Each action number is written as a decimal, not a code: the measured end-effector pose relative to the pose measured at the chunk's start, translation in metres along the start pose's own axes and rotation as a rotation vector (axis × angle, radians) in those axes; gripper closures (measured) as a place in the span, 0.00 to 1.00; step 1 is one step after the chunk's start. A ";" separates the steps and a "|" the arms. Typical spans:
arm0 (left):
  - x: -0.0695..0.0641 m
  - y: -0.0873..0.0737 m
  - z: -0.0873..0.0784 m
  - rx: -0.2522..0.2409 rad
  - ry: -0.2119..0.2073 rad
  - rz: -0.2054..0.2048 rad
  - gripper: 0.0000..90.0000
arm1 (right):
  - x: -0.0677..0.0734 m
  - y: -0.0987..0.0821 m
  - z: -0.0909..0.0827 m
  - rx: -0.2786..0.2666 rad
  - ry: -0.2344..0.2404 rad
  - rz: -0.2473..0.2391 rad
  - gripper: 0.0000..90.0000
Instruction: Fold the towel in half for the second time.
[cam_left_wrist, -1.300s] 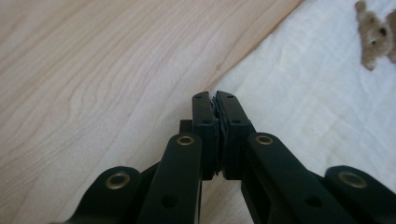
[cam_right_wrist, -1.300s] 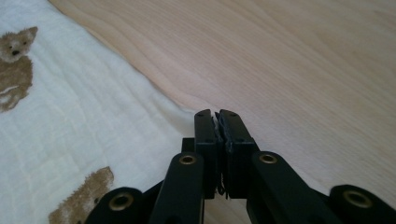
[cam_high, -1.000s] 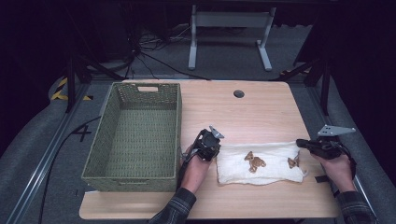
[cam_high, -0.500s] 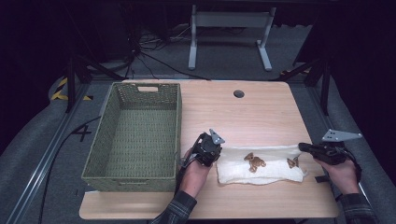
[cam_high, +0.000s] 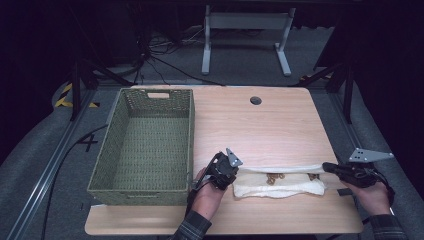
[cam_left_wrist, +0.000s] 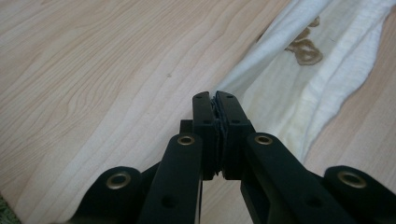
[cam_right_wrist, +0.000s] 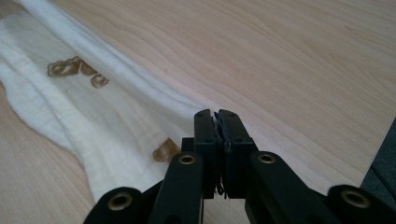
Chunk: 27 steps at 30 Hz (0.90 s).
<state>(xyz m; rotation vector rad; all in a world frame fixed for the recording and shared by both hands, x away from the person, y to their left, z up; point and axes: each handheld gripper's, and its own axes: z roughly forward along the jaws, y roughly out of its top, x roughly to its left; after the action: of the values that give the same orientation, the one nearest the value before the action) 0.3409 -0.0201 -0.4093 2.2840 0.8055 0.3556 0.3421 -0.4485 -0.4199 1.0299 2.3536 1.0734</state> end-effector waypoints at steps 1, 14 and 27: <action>-0.002 0.000 0.000 -0.004 0.003 0.000 0.97 | 0.001 -0.001 -0.001 0.000 0.000 0.000 0.97; -0.017 -0.011 -0.003 0.027 -0.021 0.021 0.97 | 0.015 -0.014 -0.013 0.009 0.011 -0.017 0.96; -0.023 -0.021 0.003 0.077 -0.072 0.032 0.97 | 0.024 -0.024 -0.017 0.036 0.035 -0.017 0.96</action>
<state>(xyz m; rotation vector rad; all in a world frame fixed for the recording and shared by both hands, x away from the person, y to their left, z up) 0.3152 -0.0236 -0.4267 2.3696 0.7597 0.2591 0.3046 -0.4499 -0.4280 1.0101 2.4134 1.0546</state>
